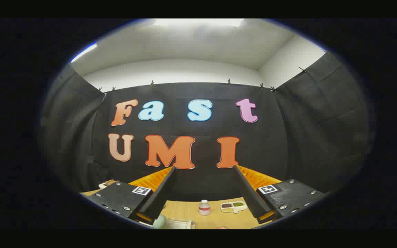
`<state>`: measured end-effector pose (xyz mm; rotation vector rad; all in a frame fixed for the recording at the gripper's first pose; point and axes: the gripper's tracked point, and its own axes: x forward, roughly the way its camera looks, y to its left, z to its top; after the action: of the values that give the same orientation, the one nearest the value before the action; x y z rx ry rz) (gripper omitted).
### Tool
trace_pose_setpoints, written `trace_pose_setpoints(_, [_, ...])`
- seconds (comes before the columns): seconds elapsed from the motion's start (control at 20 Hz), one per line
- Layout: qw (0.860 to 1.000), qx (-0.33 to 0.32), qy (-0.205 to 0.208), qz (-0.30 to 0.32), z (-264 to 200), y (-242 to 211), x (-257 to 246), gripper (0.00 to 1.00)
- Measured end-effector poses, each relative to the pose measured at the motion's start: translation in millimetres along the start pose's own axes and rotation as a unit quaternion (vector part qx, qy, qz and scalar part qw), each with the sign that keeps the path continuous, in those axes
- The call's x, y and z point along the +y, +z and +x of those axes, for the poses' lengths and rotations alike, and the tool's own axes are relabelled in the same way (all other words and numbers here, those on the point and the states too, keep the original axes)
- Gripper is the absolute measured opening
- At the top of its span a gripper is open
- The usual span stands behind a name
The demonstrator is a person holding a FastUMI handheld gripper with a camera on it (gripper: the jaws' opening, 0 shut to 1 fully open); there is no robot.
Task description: Take the plate from the dish rack, then take the spoon from the basket and place it into the plate.
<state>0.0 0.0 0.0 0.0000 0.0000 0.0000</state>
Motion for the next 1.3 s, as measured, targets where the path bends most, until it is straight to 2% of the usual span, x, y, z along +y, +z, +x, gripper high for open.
trace_pose_setpoints(0.25, [1.000, -0.005, 0.003, 0.004, -3.4, 10.1, 1.6, 0.97])
trace_pose_setpoints(0.5, [1.000, -0.003, -0.005, -0.007, -4.9, 10.3, -0.5, 0.97])
trace_pose_setpoints(1.3, [1.000, 0.024, 0.000, 0.011, -1.6, 2.6, 6.9, 0.96])
